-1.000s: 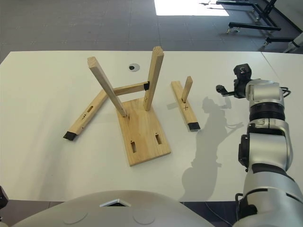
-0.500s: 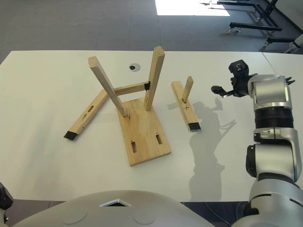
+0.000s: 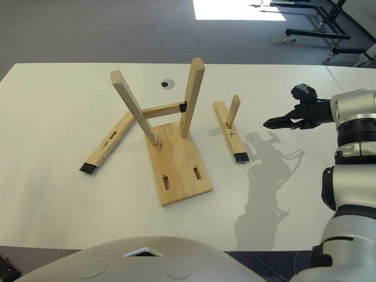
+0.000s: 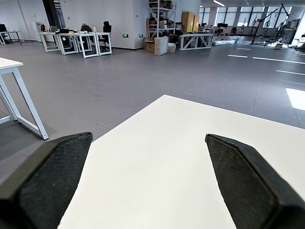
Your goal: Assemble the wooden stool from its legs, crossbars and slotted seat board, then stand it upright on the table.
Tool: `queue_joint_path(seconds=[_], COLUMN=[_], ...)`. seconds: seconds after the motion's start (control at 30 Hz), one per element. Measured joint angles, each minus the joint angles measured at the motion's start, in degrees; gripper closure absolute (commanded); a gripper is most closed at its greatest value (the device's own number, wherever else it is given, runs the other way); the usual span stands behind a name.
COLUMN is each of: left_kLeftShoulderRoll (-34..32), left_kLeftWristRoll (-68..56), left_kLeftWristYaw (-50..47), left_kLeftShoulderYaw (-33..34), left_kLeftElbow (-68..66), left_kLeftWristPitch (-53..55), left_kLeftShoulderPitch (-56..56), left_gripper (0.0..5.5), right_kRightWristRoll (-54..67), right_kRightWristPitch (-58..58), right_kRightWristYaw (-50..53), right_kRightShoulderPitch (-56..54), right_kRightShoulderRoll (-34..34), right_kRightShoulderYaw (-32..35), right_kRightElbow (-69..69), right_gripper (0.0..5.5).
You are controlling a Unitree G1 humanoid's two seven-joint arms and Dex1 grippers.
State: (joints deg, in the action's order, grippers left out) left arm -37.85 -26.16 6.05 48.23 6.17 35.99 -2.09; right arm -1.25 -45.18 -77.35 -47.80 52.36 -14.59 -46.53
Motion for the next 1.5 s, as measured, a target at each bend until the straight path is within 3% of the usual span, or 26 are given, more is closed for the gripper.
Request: queue_joint_path(seconds=[0.17,0.33,0.5,0.77,0.9,1.07,1.27,1.5], left_kLeftShoulderRoll=[4.4,5.9,5.5,4.2,4.1,3.4,2.8,2.8], left_kLeftWristRoll=[0.0,-0.4,-0.3,0.6,1.7,2.3,3.0,3.0], left_kLeftWristYaw=[-0.6,-1.7,-1.3,0.0,0.3,0.7,0.7,0.7], left_kLeftShoulderYaw=[4.1,5.5,5.4,1.9,0.7,-1.1,-2.4,-3.0], left_kLeftElbow=[3.3,5.6,4.7,2.4,1.3,0.0,-1.0,-1.4], left_kLeftWristPitch=[-0.4,-0.4,-0.3,-0.4,-0.6,-1.1,-1.5,-1.5], left_kLeftShoulderPitch=[-5.5,-6.5,-6.2,-3.8,-2.3,-0.6,0.6,0.8], left_gripper=[1.16,1.16,1.16,1.16,1.16,1.16,1.16,1.16], right_kRightWristRoll=[-0.9,1.7,5.4,10.2,10.8,10.5,9.0,9.8], right_kRightWristPitch=[-3.0,-11.5,-21.4,-31.8,-31.1,-24.9,-17.3,-17.1], right_kRightWristYaw=[-7.6,-6.9,3.1,23.6,31.4,37.9,46.8,50.8], right_kRightShoulderPitch=[0.1,3.7,16.1,26.6,29.2,32.5,34.8,37.5], right_kRightShoulderRoll=[1.0,1.9,-0.1,-14.7,-19.6,-20.7,-23.9,-27.1], right_kRightShoulderYaw=[-4.8,-4.6,0.5,12.9,15.9,16.3,17.2,17.0], right_kRightElbow=[6.5,20.7,35.4,47.9,52.1,53.5,51.5,55.3], right_gripper=[0.13,0.13,0.13,0.13,0.13,0.13,1.24,2.21])
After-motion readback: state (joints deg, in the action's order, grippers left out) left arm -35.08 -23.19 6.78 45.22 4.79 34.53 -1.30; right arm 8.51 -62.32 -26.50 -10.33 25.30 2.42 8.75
